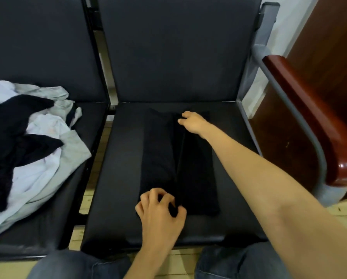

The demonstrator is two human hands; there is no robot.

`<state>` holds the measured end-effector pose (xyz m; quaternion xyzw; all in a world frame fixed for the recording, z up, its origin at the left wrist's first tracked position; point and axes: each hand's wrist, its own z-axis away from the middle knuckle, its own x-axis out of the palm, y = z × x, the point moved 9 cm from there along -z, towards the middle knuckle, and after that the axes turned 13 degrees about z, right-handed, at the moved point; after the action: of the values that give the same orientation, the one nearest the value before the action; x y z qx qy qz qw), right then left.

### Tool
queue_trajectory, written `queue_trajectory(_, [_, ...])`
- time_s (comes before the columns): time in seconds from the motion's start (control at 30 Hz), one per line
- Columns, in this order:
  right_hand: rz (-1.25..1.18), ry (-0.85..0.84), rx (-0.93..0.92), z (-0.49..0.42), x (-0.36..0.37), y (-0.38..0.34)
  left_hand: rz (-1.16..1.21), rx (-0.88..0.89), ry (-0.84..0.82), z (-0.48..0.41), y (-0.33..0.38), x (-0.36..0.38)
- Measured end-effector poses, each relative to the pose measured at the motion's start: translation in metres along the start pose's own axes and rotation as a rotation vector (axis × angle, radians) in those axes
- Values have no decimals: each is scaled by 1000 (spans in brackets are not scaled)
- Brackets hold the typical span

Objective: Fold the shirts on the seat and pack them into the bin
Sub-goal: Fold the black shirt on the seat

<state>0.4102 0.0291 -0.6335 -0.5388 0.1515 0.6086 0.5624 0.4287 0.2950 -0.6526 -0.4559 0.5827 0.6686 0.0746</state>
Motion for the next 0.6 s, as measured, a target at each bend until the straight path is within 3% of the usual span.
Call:
queue_trajectory(0.1, [-18,-59,-31,-5,27,-9,25,-8,-4,0,-2,0])
queue_trajectory(0.2, [-104,105,-110,2,21,-9,59,183,-18,1,22,-1])
queue_trajectory(0.27, [-125,256,-136,17,12,-4,-23,255,-137,4,27,14])
queue_trajectory(0.37, [24,356,-174,48,22,6,-219,190,-383,11,9,44])
queue_trajectory(0.43, [163,326,-175,71,43,18,-275,156,-497,18,-1,55])
queue_trajectory(0.6, [539,121,-181,116,93,53,-280,234,-523,13,8,44])
